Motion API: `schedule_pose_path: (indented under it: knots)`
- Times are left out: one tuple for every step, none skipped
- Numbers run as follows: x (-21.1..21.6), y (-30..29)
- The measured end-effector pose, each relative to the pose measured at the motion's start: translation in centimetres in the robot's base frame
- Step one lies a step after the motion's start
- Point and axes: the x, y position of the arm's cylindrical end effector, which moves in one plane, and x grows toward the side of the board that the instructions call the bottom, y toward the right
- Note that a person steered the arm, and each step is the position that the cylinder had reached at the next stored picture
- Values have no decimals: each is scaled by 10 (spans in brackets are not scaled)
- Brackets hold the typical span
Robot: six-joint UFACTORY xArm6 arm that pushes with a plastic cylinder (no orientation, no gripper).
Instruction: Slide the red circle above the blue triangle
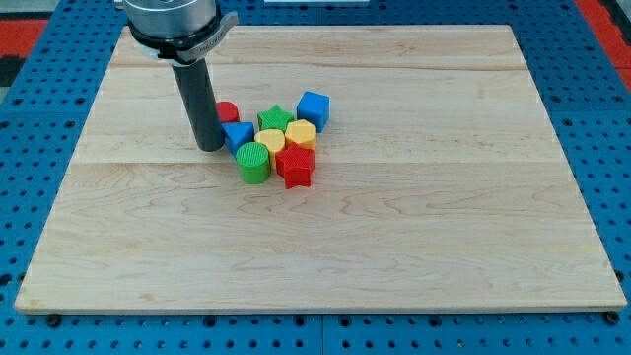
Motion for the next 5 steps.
schedule_pose_path:
  knots:
    - [0,15]
    - [0,22]
    - [-12,-44]
    - [-27,-66]
    - [-34,-29]
